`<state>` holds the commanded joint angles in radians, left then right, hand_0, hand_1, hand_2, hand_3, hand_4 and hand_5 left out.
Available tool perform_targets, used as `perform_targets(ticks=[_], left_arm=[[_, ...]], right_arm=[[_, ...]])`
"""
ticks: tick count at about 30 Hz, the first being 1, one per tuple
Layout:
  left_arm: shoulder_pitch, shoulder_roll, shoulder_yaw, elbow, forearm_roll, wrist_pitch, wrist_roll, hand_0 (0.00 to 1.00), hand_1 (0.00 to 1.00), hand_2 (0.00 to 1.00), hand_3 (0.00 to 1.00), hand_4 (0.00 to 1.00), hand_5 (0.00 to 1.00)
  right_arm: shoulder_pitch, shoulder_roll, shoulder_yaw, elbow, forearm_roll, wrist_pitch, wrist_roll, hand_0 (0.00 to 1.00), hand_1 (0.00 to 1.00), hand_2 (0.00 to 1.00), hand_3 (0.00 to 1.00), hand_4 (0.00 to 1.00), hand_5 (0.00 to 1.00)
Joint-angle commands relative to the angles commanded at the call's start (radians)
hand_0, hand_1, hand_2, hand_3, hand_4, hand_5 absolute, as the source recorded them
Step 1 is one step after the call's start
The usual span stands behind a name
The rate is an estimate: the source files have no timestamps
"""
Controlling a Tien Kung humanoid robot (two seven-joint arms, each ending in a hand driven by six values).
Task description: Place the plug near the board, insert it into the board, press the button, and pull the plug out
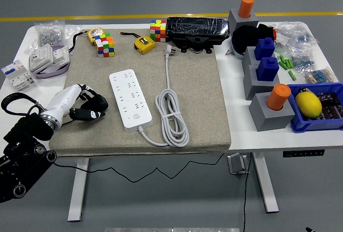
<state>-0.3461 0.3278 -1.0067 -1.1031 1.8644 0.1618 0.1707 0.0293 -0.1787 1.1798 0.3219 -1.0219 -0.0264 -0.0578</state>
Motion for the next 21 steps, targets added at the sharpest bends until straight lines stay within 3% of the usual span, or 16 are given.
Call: perform_targets(ticks=[4,5,15,21], left_arm=[[-0.002,-0.001,0.001,-0.001,0.008,0.002,0.004,0.539,0.475,0.507,0.557,0.820,0.108],[-0.002,-0.001,0.001,-0.002,0.008,0.005,0.003,0.450,0.422,0.482,0.539,0.745,0.061],[-0.011,0.002,0.007,-0.038,-0.008,0.003,-0.027,0.422,0.396,0.460,0.522,0.707,0.022],[-0.048,0.016,0.059,-0.060,-0.028,0.006,-0.058,0.427,0.399,0.456,0.521,0.684,0.006]], right_arm=[[0.000,0.001,-0.001,0.000,0.000,0.000,0.000,0.654,0.657,0.663,0.578,0.998,0.562],[-0.001,0.000,-0.002,0.000,0.000,0.000,0.000,0.654,0.656,0.663,0.578,0.998,0.562],[0.000,0.000,0.000,0.000,0.000,0.000,0.000,0.653,0.657,0.662,0.578,0.998,0.562],[0.000,-0.001,-0.002,0.000,0.000,0.000,0.000,0.654,0.656,0.663,0.578,0.998,0.562]])
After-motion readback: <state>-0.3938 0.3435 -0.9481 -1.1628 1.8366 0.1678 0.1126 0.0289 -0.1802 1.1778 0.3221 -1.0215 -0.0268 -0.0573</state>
